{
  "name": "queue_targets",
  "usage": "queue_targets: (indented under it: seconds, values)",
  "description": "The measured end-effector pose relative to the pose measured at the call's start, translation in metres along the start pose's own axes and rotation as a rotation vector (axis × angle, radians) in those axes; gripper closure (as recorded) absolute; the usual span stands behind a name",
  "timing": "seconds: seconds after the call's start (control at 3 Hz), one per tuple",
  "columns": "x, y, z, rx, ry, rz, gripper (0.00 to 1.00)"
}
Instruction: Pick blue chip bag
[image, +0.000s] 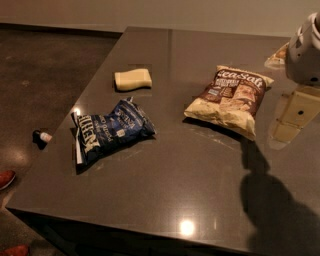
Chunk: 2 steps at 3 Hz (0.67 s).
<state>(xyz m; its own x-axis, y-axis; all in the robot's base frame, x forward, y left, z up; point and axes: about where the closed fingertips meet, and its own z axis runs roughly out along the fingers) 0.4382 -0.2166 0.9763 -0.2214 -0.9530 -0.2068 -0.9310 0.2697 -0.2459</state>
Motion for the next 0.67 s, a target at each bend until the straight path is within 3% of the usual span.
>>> queue_targets:
  seconds: [0.67]
  values:
    - [-0.015, 0.0, -0.002, -0.008, -0.046, -0.025, 0.0]
